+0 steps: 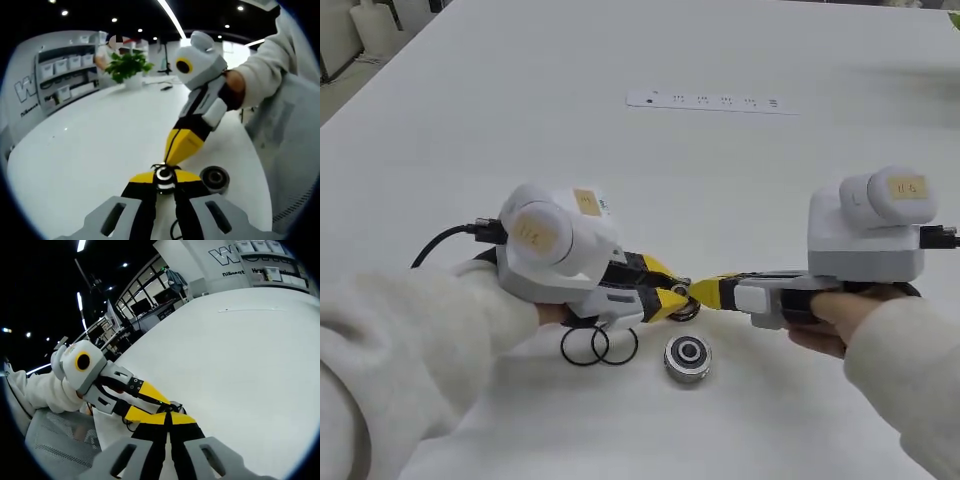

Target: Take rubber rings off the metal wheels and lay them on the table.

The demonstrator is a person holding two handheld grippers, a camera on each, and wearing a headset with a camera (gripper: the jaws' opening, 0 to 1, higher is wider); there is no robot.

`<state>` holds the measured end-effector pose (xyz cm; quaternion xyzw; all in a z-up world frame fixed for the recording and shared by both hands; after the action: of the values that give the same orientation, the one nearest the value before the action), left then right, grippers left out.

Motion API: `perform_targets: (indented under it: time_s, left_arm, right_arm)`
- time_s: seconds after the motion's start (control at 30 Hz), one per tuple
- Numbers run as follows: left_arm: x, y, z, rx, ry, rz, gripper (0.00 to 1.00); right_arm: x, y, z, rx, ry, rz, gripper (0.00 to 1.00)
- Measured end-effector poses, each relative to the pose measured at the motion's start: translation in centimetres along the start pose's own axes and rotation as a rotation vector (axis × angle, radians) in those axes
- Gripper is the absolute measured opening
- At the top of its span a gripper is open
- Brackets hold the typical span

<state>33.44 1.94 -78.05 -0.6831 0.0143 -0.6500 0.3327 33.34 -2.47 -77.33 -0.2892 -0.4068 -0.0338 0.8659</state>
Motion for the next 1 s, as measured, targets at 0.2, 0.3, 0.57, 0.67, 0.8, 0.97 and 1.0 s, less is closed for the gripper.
perform_targets:
  time_s: [0.2,0.3,0.57,0.67,0.8,0.97,1.0]
  left_arm:
    - [0.0,0.0,0.0,0.002,-0.001,-0.001,0.13]
    - [0.0,0.0,-0.1,0.004,0.002,-0.001,0.13]
    - [0.1,0.0,-0.1,0.009,-0.025,-0.006,0.14]
    - [0.1,-0.1,-0.1,0.007,-0.028,-0.003,0.14]
    - [0.1,-0.3,-0.2,-0.003,-0.026,0.005,0.14]
    - [0.3,-0.6,-0.3,-0.013,-0.009,0.008,0.18]
    - [0.3,-0.7,-0.4,-0.016,-0.006,0.009,0.19]
  right_arm:
    - [0.4,0.4,1.0,0.025,-0.048,0.001,0.00]
    - [0.4,0.4,0.7,0.025,-0.036,-0.003,0.00]
    - [0.3,0.1,0.1,-0.004,-0.030,0.000,0.00]
    - [0.2,0.1,-0.1,-0.010,-0.031,0.006,0.00]
    - [0.3,0.0,0.0,-0.009,-0.031,0.005,0.00]
    - [0.2,-0.1,0.0,-0.018,-0.040,0.014,0.00]
    - [0.3,-0.1,0.0,-0.019,-0.043,0.014,0.00]
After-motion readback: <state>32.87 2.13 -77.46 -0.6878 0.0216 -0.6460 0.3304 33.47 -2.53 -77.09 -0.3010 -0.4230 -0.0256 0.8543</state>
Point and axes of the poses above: the centre of the closed fingertips' face, and the gripper's own axes: y roughly forward along the fingers, z roughly to its left, x roughly out of its top, the point moved 3 cm from there along -y, roughly backward along the fingers, and after that the axes turned 3 degrees about x, right-handed, at the moved point
